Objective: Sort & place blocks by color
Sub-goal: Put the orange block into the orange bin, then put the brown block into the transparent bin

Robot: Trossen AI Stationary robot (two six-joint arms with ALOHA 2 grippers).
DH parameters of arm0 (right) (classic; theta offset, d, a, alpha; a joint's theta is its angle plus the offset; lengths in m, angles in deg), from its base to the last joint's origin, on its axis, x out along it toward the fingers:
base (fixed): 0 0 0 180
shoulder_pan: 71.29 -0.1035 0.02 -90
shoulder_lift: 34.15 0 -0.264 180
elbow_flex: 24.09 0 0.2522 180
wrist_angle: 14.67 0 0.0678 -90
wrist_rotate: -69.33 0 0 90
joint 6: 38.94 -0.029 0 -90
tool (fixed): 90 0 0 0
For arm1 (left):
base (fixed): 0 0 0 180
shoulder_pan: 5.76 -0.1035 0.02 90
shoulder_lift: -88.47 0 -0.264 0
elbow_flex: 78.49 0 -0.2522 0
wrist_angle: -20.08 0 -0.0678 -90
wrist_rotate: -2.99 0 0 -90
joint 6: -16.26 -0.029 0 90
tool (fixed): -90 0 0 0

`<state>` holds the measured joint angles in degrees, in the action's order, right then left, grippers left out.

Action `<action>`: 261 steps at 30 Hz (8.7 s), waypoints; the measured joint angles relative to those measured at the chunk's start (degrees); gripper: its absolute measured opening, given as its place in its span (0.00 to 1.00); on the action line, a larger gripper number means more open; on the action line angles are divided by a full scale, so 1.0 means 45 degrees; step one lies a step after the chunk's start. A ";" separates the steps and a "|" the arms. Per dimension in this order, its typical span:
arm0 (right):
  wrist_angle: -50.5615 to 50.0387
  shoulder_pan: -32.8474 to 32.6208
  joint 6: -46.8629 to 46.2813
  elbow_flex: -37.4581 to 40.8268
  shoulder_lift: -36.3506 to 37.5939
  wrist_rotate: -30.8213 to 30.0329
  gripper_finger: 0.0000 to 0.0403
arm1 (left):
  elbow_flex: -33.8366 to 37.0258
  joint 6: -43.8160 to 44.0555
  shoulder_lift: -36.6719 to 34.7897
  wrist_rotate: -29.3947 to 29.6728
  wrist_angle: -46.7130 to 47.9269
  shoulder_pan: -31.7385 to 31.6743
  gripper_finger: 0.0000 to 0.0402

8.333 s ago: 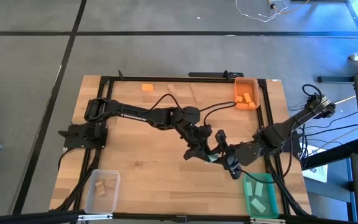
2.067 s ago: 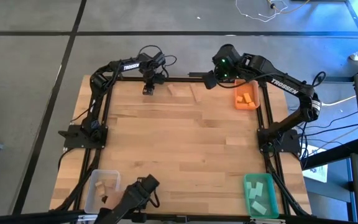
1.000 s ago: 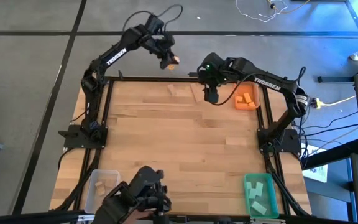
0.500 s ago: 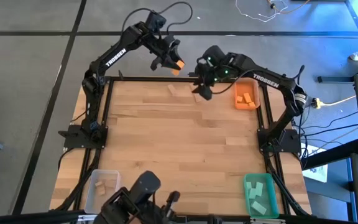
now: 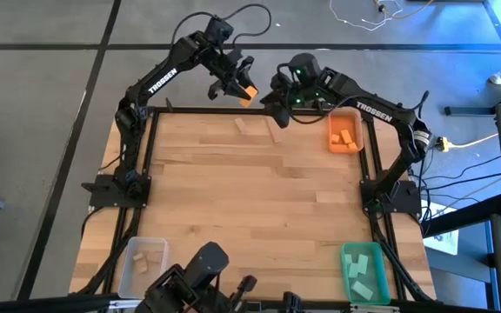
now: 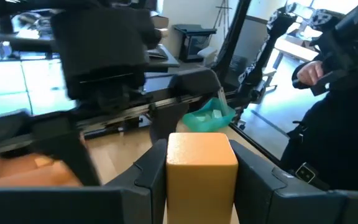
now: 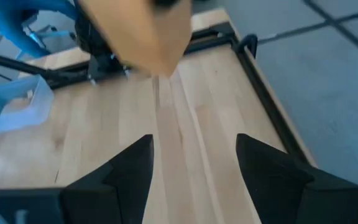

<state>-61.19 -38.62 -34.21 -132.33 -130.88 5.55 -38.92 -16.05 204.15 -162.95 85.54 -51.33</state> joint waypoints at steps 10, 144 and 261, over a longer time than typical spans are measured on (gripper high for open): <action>0.1443 -0.0058 -0.0621 0.0000 0.0000 0.0241 0.57 | 0.0000 -0.0670 0.0000 0.0466 0.0000 0.0138 0.31; -0.5071 0.3370 -0.7465 0.5919 0.4037 -0.6329 0.55 | 0.1351 -0.1632 -0.0029 1.1105 0.1326 -0.0459 0.47; -0.3923 0.1443 -0.4935 0.4507 0.4182 -0.6236 0.55 | 0.9185 -0.5127 0.1127 1.2614 -0.3101 0.2907 0.33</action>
<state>-78.84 -32.13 -56.42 -112.04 -112.06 -22.51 2.41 -39.13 209.22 -106.19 71.59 -38.25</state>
